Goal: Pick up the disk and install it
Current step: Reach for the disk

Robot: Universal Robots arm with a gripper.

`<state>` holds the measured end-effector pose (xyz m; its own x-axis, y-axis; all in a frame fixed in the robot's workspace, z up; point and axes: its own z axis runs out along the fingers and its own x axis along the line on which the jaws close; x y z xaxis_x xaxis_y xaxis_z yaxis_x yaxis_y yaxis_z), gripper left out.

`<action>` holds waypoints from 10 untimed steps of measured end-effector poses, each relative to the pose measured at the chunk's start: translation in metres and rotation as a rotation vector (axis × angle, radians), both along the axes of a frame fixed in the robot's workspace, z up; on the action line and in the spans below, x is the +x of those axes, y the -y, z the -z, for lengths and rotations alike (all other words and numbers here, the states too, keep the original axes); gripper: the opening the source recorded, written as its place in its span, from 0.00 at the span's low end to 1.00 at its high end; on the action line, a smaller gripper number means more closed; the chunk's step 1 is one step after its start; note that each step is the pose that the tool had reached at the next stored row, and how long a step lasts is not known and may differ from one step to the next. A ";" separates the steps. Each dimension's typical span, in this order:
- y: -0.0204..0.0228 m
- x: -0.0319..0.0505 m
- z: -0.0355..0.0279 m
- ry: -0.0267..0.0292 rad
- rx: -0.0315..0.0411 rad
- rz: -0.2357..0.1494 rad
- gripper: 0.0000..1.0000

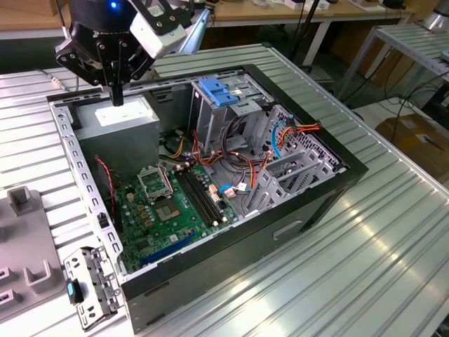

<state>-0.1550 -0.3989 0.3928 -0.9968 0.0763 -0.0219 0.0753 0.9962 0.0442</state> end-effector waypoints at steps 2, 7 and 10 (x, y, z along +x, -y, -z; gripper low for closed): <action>0.0000 -0.0015 0.0001 -0.0004 0.0000 0.000 0.11; 0.0000 -0.0053 0.0002 -0.0019 0.0000 0.000 0.11; 0.0000 -0.0081 0.0003 -0.0031 -0.0001 0.000 0.11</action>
<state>-0.1631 -0.3989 0.3925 -0.9969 0.0762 -0.0188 0.0753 0.9962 0.0439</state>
